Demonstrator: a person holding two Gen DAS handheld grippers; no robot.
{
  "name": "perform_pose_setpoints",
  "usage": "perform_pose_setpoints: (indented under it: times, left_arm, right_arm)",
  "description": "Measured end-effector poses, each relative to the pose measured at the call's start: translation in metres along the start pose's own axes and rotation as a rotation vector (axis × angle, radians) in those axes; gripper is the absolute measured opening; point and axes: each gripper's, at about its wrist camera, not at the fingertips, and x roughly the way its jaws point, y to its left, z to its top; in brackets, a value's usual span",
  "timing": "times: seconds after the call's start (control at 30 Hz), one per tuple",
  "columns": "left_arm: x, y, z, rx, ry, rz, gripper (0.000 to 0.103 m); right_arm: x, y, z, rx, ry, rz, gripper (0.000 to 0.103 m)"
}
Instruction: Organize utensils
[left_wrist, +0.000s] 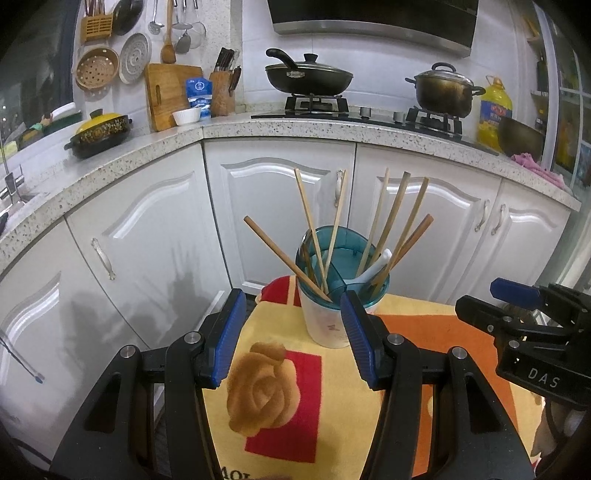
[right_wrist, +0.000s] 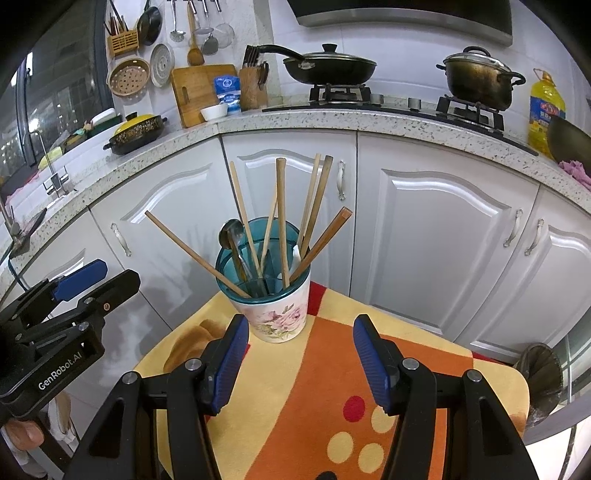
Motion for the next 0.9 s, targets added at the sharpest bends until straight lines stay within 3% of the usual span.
perform_pose_setpoints:
  times: [0.9]
  left_arm:
    - [0.0066,-0.0035,-0.0031,0.012,0.013,-0.01,0.053]
  right_arm:
    - [0.0035,0.0011,0.0006,-0.009,0.009,-0.002,0.058]
